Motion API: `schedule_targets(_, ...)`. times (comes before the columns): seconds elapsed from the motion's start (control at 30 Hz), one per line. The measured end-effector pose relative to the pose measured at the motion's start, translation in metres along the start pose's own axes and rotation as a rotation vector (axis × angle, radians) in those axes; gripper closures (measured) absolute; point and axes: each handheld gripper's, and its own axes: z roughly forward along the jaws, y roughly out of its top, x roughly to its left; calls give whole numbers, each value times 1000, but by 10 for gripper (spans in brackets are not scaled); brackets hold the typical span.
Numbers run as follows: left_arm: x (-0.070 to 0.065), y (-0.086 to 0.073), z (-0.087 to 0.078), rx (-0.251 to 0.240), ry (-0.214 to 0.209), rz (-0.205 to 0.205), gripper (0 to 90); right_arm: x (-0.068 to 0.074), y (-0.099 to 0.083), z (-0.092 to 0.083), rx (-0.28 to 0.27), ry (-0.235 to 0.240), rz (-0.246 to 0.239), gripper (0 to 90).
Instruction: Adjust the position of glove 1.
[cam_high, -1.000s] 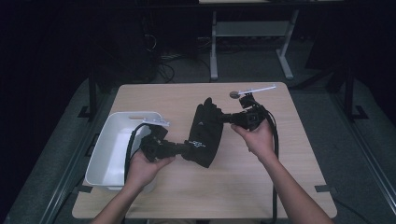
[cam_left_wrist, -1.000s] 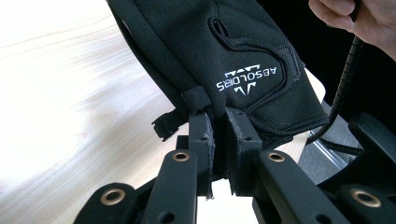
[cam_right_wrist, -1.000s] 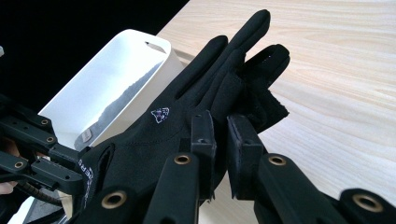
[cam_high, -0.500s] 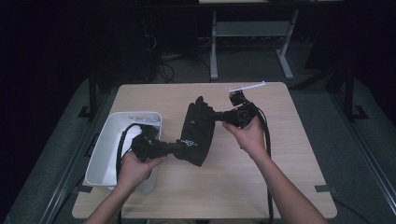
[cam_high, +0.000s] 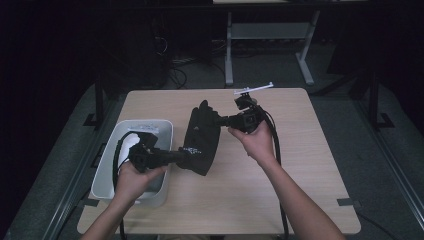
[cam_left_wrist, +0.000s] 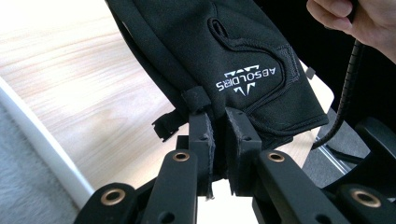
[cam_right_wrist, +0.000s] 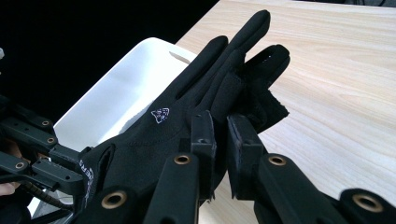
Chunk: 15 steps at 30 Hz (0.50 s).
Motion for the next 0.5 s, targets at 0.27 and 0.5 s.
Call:
schedule_targets(0.27,5,-4,-11,-10,16,-9,818,9,8,10,4,21,-6,821)
schedule_targets(0.5,12,-8,-22,-13,34,-16,818,17,15,20,4,45,-14,821)
